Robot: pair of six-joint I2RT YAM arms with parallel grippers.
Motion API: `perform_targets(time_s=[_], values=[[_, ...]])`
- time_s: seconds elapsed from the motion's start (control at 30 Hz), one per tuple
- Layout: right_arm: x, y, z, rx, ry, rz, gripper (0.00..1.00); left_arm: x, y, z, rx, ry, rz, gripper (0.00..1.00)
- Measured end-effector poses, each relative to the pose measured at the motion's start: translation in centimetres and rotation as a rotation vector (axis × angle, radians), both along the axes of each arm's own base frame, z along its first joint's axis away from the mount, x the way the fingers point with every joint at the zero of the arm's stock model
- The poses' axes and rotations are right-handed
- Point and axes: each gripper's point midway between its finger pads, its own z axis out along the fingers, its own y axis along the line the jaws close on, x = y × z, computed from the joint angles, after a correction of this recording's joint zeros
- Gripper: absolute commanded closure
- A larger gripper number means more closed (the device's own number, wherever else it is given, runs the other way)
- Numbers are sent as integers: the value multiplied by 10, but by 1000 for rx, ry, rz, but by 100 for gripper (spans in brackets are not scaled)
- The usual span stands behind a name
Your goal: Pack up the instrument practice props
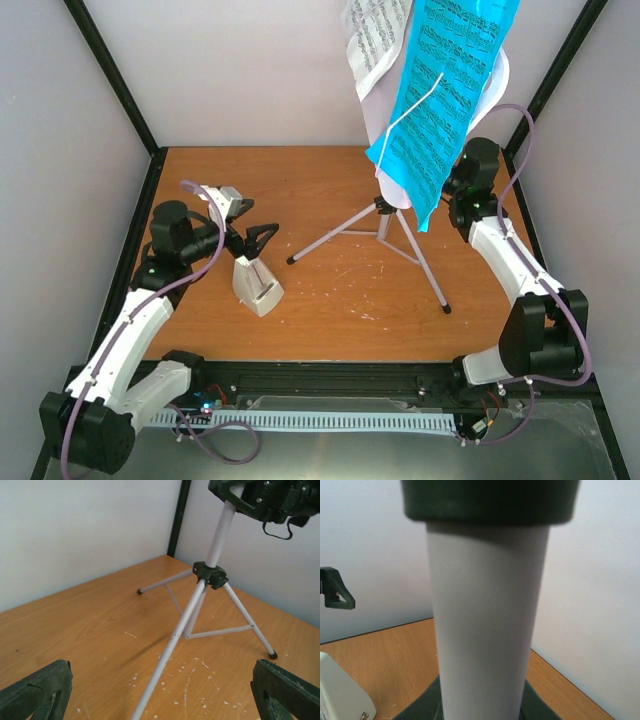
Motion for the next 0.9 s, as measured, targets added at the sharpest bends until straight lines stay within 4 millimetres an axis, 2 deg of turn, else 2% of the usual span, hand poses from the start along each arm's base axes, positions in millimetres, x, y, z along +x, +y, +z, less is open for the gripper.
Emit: perform_targets(time_s=[0.07,0.13,0.3,0.43,0.53,0.6,0.77,0.9], values=[[0,3,0,1,-1,21,95,-2,-7,-6,-2,24,-42,4],[-1,4,0,3,-3,31,87,-2,-13,-11,-2,45,-70,5],[0,5,-1,17,15,40,58,-9,-43,-20,-10,116,-164,7],[0,6,2,40,27,33,28,-16,-67,-21,-49,178,-227,8],[-2,2,-1,50,35,-1,12,-19,-83,-17,-76,214,-261,7],[-5,-3,-4,53,39,-40,6,-19,-97,-12,-85,228,-281,8],[-18,-23,-8,65,35,-195,1,-4,-127,-1,-85,233,-294,8],[-29,-53,-6,92,39,-392,0,23,-144,-18,-59,275,-269,8]])
